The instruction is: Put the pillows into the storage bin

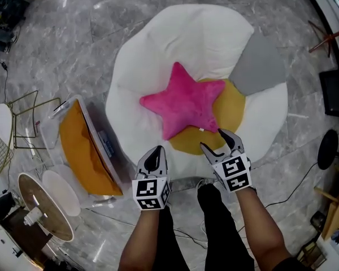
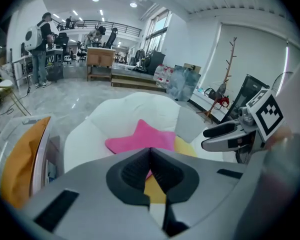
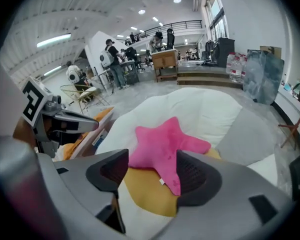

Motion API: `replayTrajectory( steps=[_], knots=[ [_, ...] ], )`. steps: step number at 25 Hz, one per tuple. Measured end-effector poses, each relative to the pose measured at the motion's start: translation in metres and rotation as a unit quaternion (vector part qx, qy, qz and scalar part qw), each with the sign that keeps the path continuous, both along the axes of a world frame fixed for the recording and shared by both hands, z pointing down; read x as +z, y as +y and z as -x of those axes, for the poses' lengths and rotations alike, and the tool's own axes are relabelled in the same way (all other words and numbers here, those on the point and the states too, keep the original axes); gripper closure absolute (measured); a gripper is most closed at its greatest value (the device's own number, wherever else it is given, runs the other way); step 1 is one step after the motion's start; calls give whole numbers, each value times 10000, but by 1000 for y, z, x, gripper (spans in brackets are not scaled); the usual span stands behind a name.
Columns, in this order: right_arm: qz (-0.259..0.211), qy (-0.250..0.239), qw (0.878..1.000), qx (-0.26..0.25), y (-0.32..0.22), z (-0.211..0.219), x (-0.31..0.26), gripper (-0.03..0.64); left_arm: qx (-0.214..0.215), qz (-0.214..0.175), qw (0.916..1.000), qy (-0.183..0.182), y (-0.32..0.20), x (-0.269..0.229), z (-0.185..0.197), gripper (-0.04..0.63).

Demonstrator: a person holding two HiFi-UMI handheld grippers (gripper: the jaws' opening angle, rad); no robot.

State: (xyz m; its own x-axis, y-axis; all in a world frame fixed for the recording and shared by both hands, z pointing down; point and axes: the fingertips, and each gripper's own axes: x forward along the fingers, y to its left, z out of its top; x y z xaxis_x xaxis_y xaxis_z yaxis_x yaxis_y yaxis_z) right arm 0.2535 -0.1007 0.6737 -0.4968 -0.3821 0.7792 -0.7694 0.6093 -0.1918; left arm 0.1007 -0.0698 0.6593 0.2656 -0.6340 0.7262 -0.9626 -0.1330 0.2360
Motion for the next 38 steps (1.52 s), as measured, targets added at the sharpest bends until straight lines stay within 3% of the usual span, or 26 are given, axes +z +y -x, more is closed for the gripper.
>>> replayTrajectory(
  steps=[5,10,15,21,25,34,38],
  knots=[
    [359,306,9983,-341,-7,-5,66,148,1,113,9999,-13,-1,29,-2,578],
    [743,485,9960,-116,-17,-11,133,127,97,204,9997,-64,3,55,0,578],
    [804,957,9915,-367,-26,-10,193,70,492,166,9985,-199,-4,78,-8,577],
    [1043,1091,9873,-490,-34,-2,242,43,329,280,9990,-124,-10,101,-6,578],
    [1300,1152,9835,-506,-42,0,262,45,314,351,9988,-128,-10,104,-7,577],
    [1147,1094,9862,-489,-44,9,246,224,227,335,9987,-303,-3,99,11,578],
    [1014,932,9897,-395,-44,11,224,252,217,287,9990,-280,2,89,11,578]
  ],
)
